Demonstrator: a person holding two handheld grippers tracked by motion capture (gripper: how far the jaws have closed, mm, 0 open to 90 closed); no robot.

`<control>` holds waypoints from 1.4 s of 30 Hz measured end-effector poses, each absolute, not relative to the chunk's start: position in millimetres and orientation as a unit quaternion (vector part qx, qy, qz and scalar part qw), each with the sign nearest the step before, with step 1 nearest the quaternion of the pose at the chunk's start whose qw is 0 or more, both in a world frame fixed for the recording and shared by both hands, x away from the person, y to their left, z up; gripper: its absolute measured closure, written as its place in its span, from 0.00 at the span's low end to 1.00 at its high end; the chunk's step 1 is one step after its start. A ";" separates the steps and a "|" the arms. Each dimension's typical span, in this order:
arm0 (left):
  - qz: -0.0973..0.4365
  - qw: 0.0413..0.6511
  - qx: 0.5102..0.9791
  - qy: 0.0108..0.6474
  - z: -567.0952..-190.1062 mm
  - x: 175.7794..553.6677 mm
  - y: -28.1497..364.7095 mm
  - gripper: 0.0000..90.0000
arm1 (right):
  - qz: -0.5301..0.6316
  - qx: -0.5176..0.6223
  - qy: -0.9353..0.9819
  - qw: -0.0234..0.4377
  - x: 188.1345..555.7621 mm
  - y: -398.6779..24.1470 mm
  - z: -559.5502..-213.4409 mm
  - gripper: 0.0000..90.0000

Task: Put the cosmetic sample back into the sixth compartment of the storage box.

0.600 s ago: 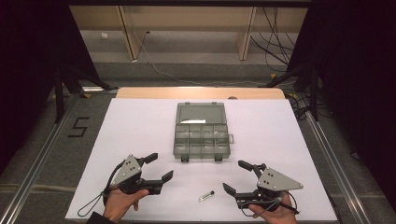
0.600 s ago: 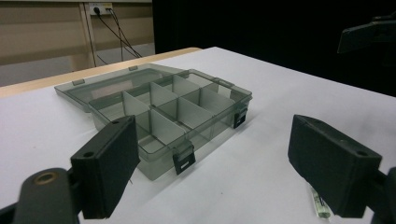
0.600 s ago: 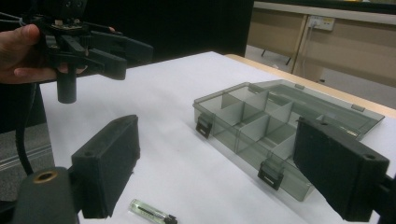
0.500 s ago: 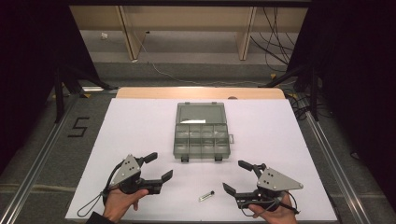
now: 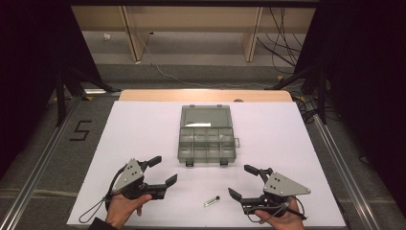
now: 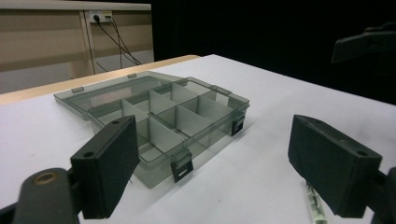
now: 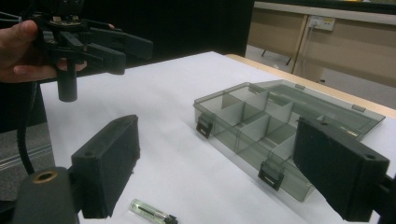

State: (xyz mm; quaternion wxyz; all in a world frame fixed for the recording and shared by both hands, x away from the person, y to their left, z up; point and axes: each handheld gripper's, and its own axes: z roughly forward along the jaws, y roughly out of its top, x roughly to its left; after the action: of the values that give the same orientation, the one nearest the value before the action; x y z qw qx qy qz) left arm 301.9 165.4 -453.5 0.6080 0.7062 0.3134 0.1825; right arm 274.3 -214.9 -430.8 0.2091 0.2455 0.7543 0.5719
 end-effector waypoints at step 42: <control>0.091 0.473 0.845 0.234 -448.2 305.0 99.0 0.21 | 0.569 0.250 0.757 0.201 274.7 -215.0 -432.0 0.18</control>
State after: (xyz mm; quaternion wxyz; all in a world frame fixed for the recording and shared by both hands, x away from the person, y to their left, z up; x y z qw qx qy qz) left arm 305.0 99.0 -448.2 0.4726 0.8448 0.2337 0.0912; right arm 274.7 -215.0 -432.0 0.2013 0.2496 0.7569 0.5695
